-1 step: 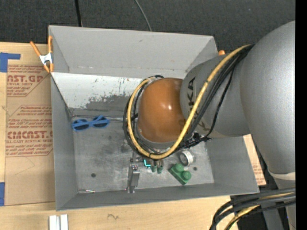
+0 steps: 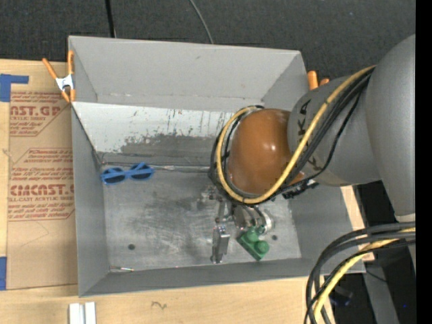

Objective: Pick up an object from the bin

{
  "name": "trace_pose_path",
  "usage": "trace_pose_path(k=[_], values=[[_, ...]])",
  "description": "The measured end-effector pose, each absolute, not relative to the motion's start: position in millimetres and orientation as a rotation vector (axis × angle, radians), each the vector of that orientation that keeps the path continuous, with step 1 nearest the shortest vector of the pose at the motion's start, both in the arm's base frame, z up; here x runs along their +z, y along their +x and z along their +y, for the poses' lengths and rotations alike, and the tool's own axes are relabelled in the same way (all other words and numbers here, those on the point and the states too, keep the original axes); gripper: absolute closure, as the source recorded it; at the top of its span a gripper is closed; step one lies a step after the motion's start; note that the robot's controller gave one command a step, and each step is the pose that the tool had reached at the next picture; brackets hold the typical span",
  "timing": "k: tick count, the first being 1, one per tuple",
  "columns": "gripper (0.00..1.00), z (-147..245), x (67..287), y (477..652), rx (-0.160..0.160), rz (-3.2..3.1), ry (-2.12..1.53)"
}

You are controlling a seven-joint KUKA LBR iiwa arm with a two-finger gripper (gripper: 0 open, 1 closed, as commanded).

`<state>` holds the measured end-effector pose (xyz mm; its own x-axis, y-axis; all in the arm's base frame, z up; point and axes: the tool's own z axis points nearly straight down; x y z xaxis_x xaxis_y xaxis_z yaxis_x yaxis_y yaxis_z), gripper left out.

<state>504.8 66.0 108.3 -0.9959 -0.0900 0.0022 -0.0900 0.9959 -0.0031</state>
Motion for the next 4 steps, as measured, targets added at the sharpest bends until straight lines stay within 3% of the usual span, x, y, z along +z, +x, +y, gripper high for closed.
trace_pose_path(k=[1,2,3,4], values=[[0.0,-11,144,502.6,0.006,-3.14,0.176],[0.0,-59,78,488.3,0.0,-3.144,-0.09],[1.0,-58,79,487.7,-0.002,-3.141,-0.087],[1.0,-90,238,506.1,0.003,-3.15,-0.083]])
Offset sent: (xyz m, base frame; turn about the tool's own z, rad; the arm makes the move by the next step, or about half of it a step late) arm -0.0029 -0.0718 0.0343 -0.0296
